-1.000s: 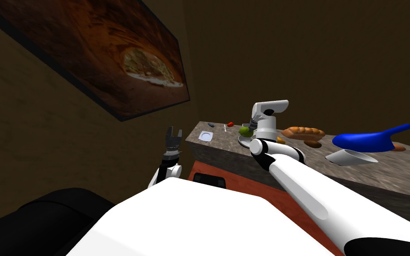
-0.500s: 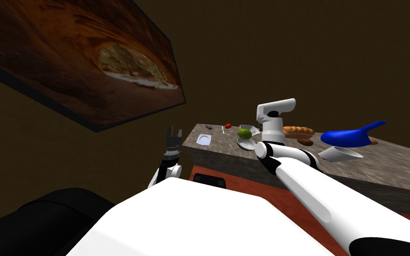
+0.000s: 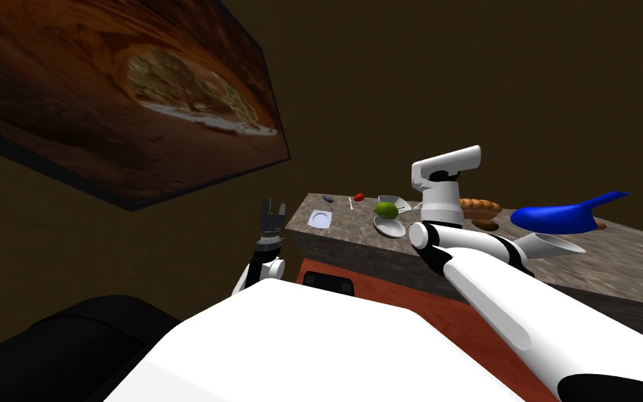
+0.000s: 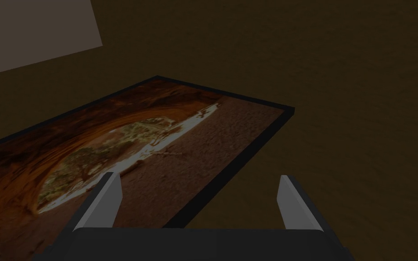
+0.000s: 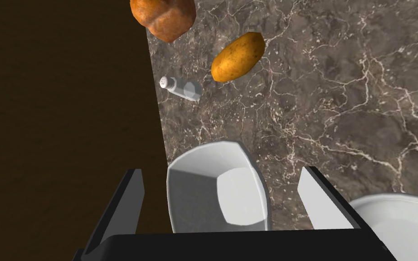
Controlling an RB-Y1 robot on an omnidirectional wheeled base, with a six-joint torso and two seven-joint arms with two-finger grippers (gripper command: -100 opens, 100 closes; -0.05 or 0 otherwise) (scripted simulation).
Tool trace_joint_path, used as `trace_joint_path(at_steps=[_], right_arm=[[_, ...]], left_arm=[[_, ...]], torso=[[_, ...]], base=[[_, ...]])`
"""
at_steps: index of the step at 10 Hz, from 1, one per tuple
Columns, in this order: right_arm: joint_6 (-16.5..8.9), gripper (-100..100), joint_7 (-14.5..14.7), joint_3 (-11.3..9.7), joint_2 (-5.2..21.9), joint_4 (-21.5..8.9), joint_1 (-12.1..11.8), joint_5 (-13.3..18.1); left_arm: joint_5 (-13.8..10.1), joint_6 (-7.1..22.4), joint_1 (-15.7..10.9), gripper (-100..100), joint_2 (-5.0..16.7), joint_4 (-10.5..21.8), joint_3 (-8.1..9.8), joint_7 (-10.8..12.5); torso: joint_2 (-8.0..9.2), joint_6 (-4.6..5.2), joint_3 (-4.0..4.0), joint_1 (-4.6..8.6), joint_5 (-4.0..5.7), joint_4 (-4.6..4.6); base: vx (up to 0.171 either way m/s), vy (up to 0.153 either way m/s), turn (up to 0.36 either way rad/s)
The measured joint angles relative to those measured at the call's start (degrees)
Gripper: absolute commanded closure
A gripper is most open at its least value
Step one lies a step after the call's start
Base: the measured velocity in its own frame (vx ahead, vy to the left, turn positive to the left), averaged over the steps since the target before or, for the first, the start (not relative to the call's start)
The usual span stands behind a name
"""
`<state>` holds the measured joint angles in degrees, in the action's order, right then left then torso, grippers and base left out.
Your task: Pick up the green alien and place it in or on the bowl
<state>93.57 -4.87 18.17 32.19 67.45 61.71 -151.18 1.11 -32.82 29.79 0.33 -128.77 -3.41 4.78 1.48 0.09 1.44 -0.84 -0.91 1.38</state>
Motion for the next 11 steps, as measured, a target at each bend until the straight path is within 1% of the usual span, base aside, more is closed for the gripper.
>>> trace_joint_path(at_steps=[1,2,4,5,6,8,11], right_arm=[[0.26,-100,0.27,0.06,0.12,0.34,-0.06,1.67],[0.09,-100,0.17,0.05,0.13,-0.03,0.02,3.36],[1.86,-100,1.33,-0.24,0.78,-0.49,0.54,2.82],[2.80,-100,1.97,-0.40,1.19,-1.04,0.87,2.40],[3.01,0,2.12,-0.42,1.25,-1.10,0.92,2.36],[2.99,0,2.10,-0.42,1.24,-1.10,0.91,2.36],[2.99,0,2.10,-0.42,1.24,-1.10,0.91,2.36]], left_arm=[[0.00,0.00,0.00,0,0.00,0.00,0.00,0.00],[0.00,0.00,0.00,0,0.00,0.00,0.00,0.00],[0.00,0.00,0.02,0,0.01,0.00,0.01,0.00],[0.00,0.00,0.02,0,0.01,0.00,0.01,0.00],[0.00,0.00,0.01,0,0.01,0.00,0.01,0.00],[0.00,0.00,0.00,0,0.00,0.00,0.00,0.00],[0.00,0.00,0.00,0,0.00,0.00,0.00,0.00]], torso=[[-0.02,0.00,-0.02,-0.02,0.00,-0.01],[-0.05,-0.01,-0.03,-0.03,0.00,-0.02],[-0.52,-0.01,-0.30,0.21,0.04,-0.12],[-0.66,-0.01,-0.39,0.33,0.08,-0.16],[-0.45,-0.01,-0.29,0.19,0.07,-0.14],[-0.14,-0.01,-0.10,0.00,0.01,-0.05],[-0.06,-0.01,-0.05,-0.04,0.00,-0.03]], base=[[0.000,0.000,0.000],[0.072,-0.026,0.016],[0.161,-0.087,0.019],[0.073,-0.048,0.010],[0.012,-0.008,0.000],[0.003,-0.002,0.000],[0.000,0.000,0.000]])
